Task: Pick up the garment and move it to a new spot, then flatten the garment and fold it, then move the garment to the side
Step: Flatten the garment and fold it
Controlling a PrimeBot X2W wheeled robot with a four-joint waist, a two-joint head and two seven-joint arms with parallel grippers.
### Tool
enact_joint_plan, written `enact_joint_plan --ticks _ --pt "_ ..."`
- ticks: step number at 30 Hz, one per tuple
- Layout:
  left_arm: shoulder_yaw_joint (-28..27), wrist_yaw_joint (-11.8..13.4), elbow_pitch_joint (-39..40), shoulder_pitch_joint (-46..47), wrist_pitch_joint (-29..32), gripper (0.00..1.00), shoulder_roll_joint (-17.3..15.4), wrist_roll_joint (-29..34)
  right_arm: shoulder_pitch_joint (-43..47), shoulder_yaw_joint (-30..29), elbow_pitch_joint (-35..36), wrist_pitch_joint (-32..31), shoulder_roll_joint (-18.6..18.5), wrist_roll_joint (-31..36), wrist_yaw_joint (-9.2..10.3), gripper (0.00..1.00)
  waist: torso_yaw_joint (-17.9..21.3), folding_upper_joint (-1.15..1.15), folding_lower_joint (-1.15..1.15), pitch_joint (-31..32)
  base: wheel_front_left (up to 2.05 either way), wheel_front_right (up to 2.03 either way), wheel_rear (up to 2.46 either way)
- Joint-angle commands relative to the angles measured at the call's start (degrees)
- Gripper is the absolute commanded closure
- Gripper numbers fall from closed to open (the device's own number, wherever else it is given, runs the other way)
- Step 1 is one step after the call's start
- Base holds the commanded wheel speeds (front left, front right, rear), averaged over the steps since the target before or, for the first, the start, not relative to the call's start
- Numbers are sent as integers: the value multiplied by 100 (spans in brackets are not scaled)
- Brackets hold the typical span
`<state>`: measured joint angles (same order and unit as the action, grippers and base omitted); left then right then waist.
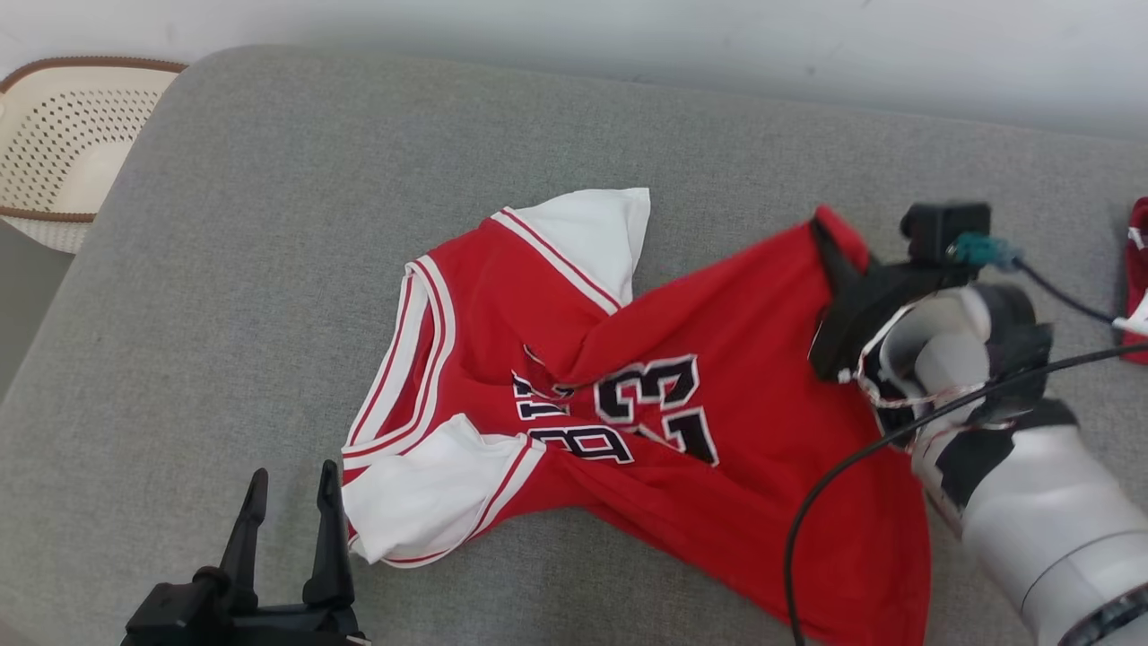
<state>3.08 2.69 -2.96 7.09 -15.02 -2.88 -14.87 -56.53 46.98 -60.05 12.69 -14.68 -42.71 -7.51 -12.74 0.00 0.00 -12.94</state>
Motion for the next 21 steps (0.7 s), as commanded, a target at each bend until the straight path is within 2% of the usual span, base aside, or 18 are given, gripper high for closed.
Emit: enact_joint_plan --ticks 1,13,19,20,21 --pt "1 15 -18 -9 -28 0 -5 -23 -128 -2 18 77 -53 -30 5 100 29 0 0 30 0 0 0" --pt "43 15 -1 -12 -28 0 -4 -38 -1115 -390 135 250 -475 194 5 100 71 0 0 63 0 0 0" --pt "117 30 -37 -6 -28 0 -5 -82 -1081 -525 -138 249 -418 491 5 100 -67 0 0 67 0 0 0" --pt "128 30 -44 -6 -28 0 -5 -88 -1048 -528 -222 249 -402 520 5 84 -84 0 0 70 0 0 0" --pt "134 32 -47 -6 -28 0 -4 -95 -1029 -532 -272 249 -381 538 5 20 -99 0 0 72 0 0 0"
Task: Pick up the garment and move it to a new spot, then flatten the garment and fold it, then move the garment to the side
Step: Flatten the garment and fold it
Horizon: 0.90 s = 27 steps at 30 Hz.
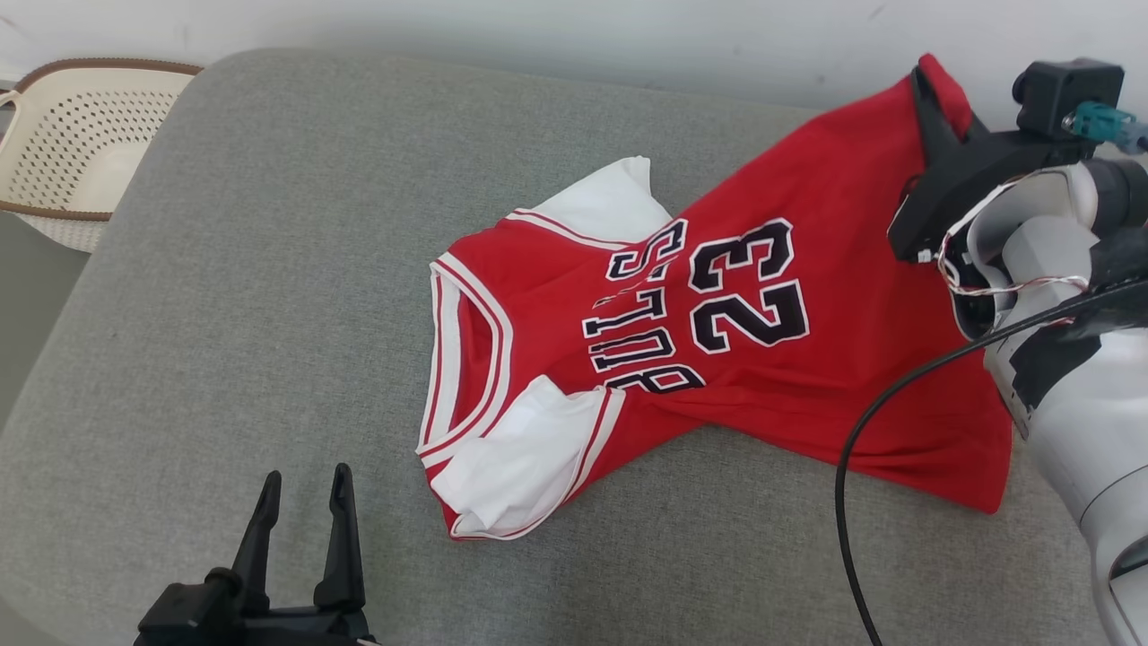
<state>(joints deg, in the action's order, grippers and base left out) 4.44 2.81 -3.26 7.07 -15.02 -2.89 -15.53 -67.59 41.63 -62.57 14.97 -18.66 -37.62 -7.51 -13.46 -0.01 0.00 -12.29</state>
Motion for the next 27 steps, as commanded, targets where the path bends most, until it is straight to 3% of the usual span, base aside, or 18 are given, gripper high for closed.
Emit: enact_joint_plan --ticks 1,13,27 --pt "2 21 -22 -2 -28 0 -4 -36 93 -15 -47 22 41 40 5 0 -37 1 0 10 0 0 0" --pt "-111 2 -51 -92 -28 0 -5 42 534 -361 171 22 -70 345 5 0 121 1 0 199 0 0 0" --pt "-177 -115 -116 -243 -28 0 -4 182 2272 -1276 2155 23 -152 843 5 0 554 1 0 459 0 0 0"
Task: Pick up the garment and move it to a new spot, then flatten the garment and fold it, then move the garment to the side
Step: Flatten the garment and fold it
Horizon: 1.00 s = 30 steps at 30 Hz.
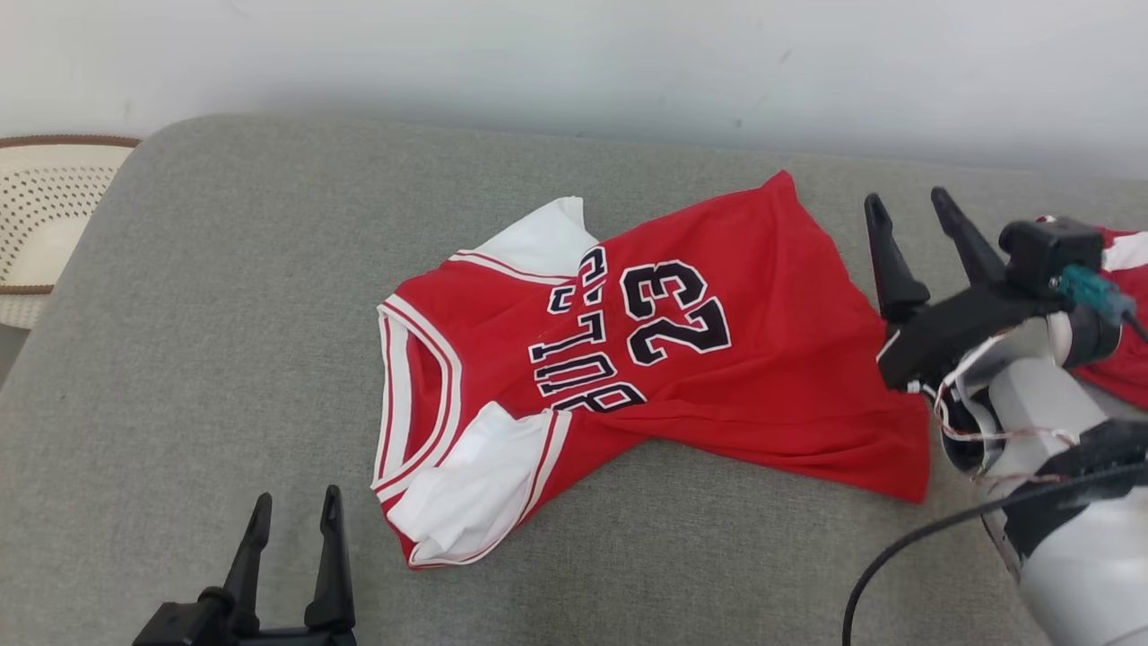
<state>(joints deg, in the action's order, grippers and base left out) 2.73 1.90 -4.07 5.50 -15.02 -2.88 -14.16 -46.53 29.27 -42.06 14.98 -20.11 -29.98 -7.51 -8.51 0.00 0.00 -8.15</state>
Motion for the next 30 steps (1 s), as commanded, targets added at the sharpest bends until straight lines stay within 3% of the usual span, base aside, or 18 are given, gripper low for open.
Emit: enact_joint_plan --ticks 1,10,20,30 --pt "-5 -20 -43 -95 -28 0 -6 50 295 -96 232 21 -1 121 5 0 81 0 0 59 0 0 0" --pt "240 -144 -322 -115 -28 0 -6 -87 1515 -665 1217 22 179 403 5 0 209 0 0 167 0 0 0" --pt "406 -83 -379 -72 -28 0 -5 -133 2635 -1180 2212 20 479 749 5 0 303 0 0 205 0 0 0" --pt "472 -112 -554 -22 -29 0 -6 -153 3846 -1632 3152 -198 1190 1001 5 0 379 0 0 250 0 0 0"
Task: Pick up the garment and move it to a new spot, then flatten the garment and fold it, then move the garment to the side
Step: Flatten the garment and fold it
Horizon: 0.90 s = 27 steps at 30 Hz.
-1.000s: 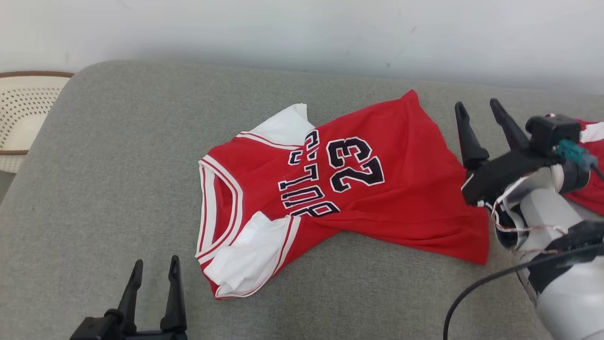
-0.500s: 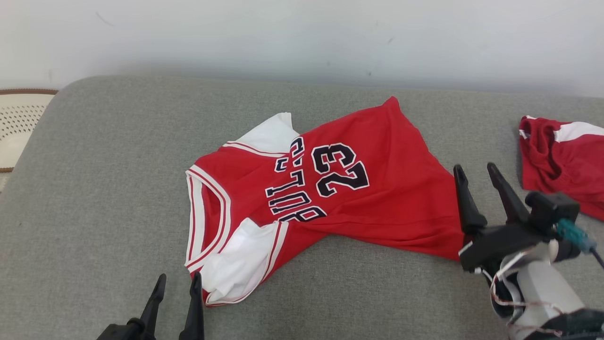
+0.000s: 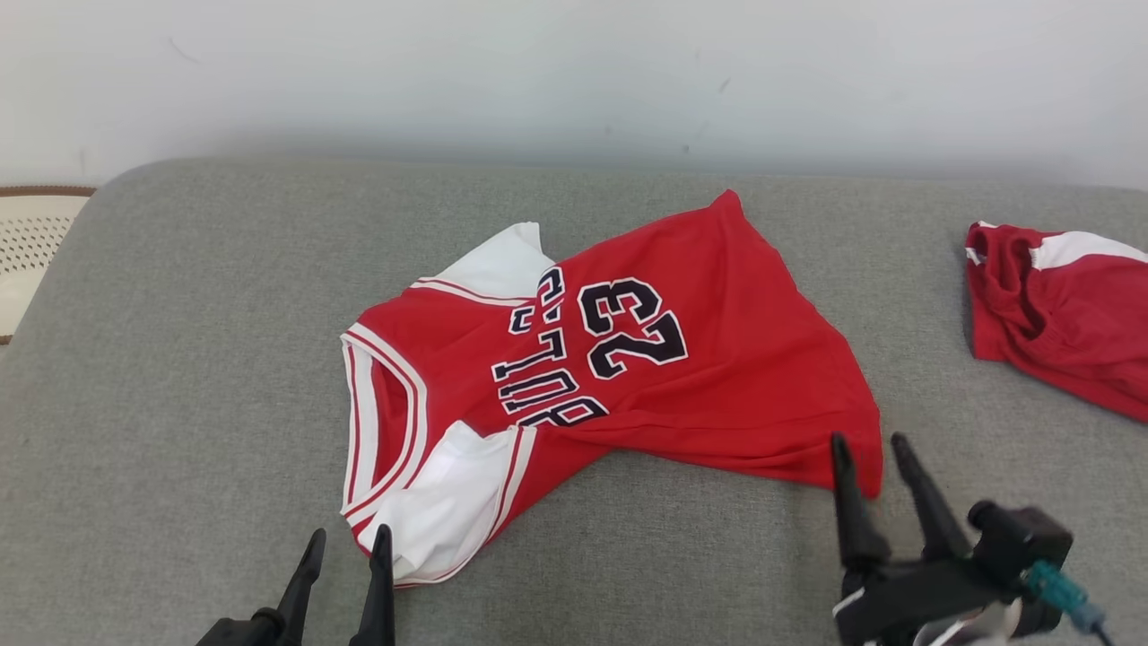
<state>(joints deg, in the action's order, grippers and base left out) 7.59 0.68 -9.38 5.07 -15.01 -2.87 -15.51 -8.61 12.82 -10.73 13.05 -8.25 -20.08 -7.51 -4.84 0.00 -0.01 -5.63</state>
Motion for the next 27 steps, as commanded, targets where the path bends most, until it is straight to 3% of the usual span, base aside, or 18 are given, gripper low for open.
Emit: enact_joint_plan --ticks 1,10,27 --pt "-19 13 -34 33 -29 0 -5 -25 167 25 98 -35 63 39 5 0 25 0 1 -6 0 0 0" --pt "-114 -31 -147 77 -29 0 -7 54 566 88 707 15 264 611 5 0 210 0 1 -49 0 0 0" --pt "-250 -155 -1184 467 -29 0 -16 -23 452 318 676 11 364 773 5 0 511 0 1 -206 0 0 0"
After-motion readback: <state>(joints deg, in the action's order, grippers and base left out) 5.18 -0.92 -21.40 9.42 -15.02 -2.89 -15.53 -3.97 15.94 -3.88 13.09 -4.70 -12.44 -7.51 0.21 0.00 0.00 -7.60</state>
